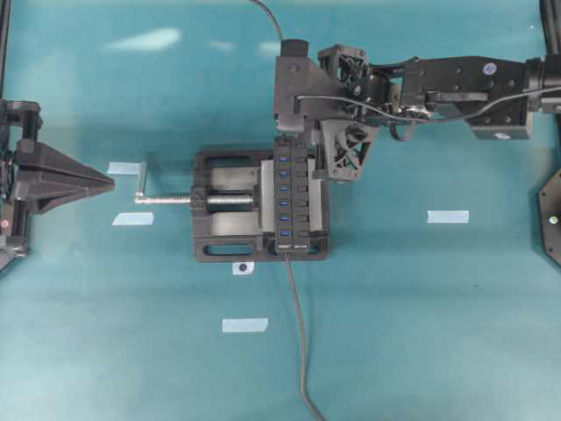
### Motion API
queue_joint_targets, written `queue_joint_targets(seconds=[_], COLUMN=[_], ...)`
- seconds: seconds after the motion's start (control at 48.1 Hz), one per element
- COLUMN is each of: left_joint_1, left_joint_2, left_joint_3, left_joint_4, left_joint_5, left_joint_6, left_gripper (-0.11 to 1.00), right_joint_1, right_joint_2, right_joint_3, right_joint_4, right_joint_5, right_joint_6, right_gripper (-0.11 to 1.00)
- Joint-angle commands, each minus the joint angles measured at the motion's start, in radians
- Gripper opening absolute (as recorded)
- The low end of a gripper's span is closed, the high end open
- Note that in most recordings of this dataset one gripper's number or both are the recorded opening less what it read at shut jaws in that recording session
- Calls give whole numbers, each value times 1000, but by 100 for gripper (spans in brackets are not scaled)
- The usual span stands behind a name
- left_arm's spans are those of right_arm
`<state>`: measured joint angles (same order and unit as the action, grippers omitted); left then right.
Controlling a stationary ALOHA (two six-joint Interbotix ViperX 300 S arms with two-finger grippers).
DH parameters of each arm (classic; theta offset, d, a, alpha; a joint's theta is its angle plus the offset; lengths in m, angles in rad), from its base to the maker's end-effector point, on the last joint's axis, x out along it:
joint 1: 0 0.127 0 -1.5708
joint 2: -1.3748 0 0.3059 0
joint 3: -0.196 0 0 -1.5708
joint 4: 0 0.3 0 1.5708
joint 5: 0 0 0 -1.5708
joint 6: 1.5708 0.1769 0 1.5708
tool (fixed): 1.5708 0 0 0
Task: Insert the USB into the front port of the fixed hub.
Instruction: 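Close the right gripper on the black USB cable near its plug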
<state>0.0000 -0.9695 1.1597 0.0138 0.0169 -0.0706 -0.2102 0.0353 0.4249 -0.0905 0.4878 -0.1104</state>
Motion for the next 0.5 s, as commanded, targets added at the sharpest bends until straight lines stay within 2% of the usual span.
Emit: queue_joint_targets(seconds=[0.0,0.104,0.166,0.478], left_joint_1=[-2,0,0,-2], left_joint_2=[3,3,3,2], left_joint_3=[-14,-12,-14,-14], left_joint_4=[2,3,3,2], left_joint_5=[-5,-5,-5,-5], left_joint_6=[-2,-2,-3,-8], left_gripper=[0,0,0,0], right_joint_1=[5,5,5,6], right_joint_2=[-12,-2,8,46], right_joint_3=[-15,-15,-15,-15], right_joint_4=[2,2,2,2], right_joint_5=[-11,-23,-34,-94], right_joint_6=[-11,-5,-5,0], right_gripper=[40,68,79,77])
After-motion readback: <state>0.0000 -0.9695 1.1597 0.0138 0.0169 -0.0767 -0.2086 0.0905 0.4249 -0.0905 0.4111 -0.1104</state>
